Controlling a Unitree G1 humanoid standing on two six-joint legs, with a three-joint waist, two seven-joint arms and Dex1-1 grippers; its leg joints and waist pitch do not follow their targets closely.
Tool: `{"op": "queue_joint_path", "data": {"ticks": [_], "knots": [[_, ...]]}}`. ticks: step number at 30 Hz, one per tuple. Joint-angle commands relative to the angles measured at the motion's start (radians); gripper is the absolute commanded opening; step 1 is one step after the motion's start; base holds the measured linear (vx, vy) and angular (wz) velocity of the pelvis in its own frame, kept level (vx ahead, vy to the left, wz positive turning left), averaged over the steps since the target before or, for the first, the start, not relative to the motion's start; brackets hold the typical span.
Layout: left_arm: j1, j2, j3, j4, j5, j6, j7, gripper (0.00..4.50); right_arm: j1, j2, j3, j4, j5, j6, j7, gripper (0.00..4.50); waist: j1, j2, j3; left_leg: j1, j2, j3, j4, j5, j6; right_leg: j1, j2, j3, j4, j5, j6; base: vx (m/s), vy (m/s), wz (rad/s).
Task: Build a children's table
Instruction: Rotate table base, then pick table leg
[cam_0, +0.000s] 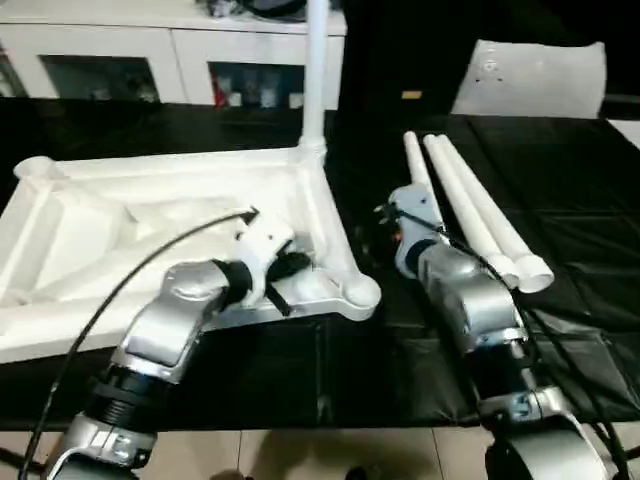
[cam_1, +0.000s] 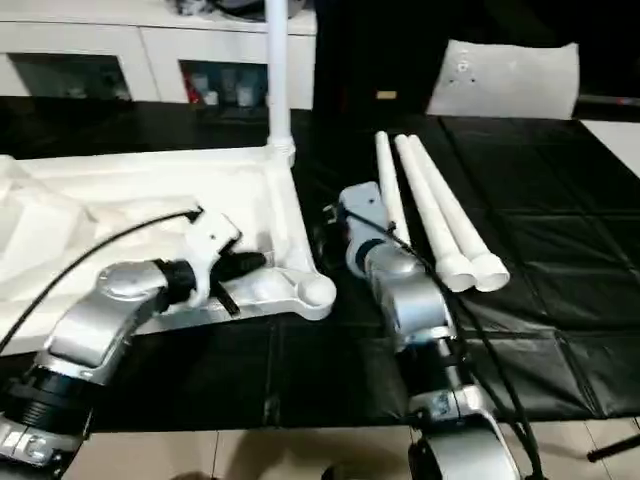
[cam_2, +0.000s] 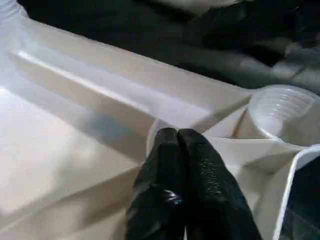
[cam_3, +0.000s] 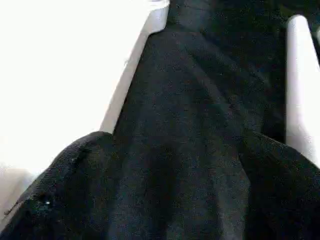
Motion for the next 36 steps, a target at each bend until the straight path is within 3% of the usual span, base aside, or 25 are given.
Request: {"op": "queue_joint_path", "data": {"ticks": [1, 6, 11, 14, 15, 18, 24, 26, 31, 35, 36], "knots": [[0.024, 0.017, 0.034, -0.075, -0.038, -0.011, -0.016, 0.52, -0.066, -0.044, -0.058, 0.050, 0.001, -0.029, -0.042, 4.50, 0.004, 0.016, -0.078, 0.002, 0.025, -0.003, -0.061, -0.109, -0.011, 0.060, -0.061, 0.043, -0.053, -0.086, -0.228, 0.000, 0.000, 0.00], [0.067, 0.030, 0.064, -0.178, -0.074, 0.026, -0.027, 0.95, -0.133, -0.085, -0.083, 0.157, -0.001, -0.053, -0.059, 4.50, 0.006, 0.016, -0.073, 0.003, 0.021, 0.001, -0.059, -0.142, -0.014, 0.057, -0.058, 0.043, -0.060, -0.148, -0.203, 0.000, 0.000, 0.00], [0.086, 0.035, 0.073, -0.239, -0.089, 0.055, -0.031, 1.39, -0.189, -0.096, -0.123, 0.249, 0.023, -0.071, -0.063, 4.50, 0.001, 0.017, -0.071, 0.001, 0.019, 0.000, -0.058, -0.152, -0.011, 0.057, -0.054, 0.041, -0.059, -0.146, -0.210, 0.000, 0.000, 0.00], [0.105, 0.048, 0.061, -0.285, -0.102, 0.082, -0.028, 1.61, -0.262, -0.110, -0.139, 0.397, 0.023, -0.105, -0.087, 4.50, -0.004, 0.017, -0.070, 0.000, 0.018, 0.000, -0.057, -0.160, -0.009, 0.056, -0.054, 0.040, -0.059, -0.160, -0.215, 0.000, 0.000, 0.00], [0.110, 0.049, 0.059, -0.305, -0.108, 0.097, -0.023, 1.83, -0.299, -0.117, -0.140, 0.479, 0.012, -0.123, -0.110, 4.50, -0.006, 0.012, -0.068, -0.002, 0.018, 0.000, -0.056, -0.156, -0.008, 0.055, -0.054, 0.040, -0.057, -0.164, -0.218, 0.000, 0.000, 0.00], [0.115, 0.048, 0.062, -0.328, -0.113, 0.119, -0.011, 2.06, -0.335, -0.124, -0.129, 0.564, -0.003, -0.128, -0.118, 4.50, -0.004, 0.011, -0.064, -0.002, 0.017, 0.003, -0.056, -0.151, 0.001, 0.053, -0.052, 0.040, -0.057, -0.151, -0.220, 0.000, 0.000, 0.00], [0.122, 0.058, 0.067, -0.391, -0.128, 0.179, 0.004, 2.60, -0.412, -0.127, -0.170, 0.757, 0.025, -0.166, -0.107, 4.50, -0.004, 0.011, -0.057, -0.010, 0.019, 0.003, -0.055, -0.132, 0.023, 0.050, -0.053, 0.039, -0.051, -0.111, -0.235, 0.000, 0.000, 0.00], [0.125, 0.063, 0.067, -0.406, -0.133, 0.193, 0.005, 2.71, -0.420, -0.128, -0.174, 0.793, 0.026, -0.185, -0.104, 4.50, -0.003, 0.007, -0.057, -0.013, 0.018, 0.004, -0.054, -0.110, 0.036, 0.050, -0.053, 0.038, -0.050, -0.083, -0.239, 0.000, 0.000, 0.00], [0.141, 0.087, 0.060, -0.442, -0.136, 0.218, 0.005, 3.23, -0.433, -0.118, -0.193, 0.871, 0.039, -0.183, -0.112, 4.50, -0.002, 0.009, -0.054, -0.015, 0.020, 0.005, -0.053, -0.087, 0.060, 0.049, -0.053, 0.037, -0.044, -0.047, -0.262, 0.000, 0.000, 0.00], [0.144, 0.101, 0.055, -0.449, -0.116, 0.212, 0.018, 3.37, -0.455, -0.108, -0.223, 0.917, 0.062, -0.098, -0.127, 4.50, -0.005, 0.006, -0.048, -0.011, 0.020, 0.005, -0.056, -0.148, 0.041, 0.044, -0.052, 0.036, -0.053, -0.134, -0.245, 0.000, 0.000, 0.00], [0.142, 0.102, 0.055, -0.447, -0.114, 0.210, 0.020, 3.58, -0.459, -0.106, -0.231, 0.923, 0.071, -0.081, -0.121, 4.50, -0.004, 0.007, -0.048, -0.009, 0.021, 0.005, -0.057, -0.155, 0.037, 0.042, -0.054, 0.036, -0.055, -0.153, -0.238, 0.000, 0.000, 0.00]]}}
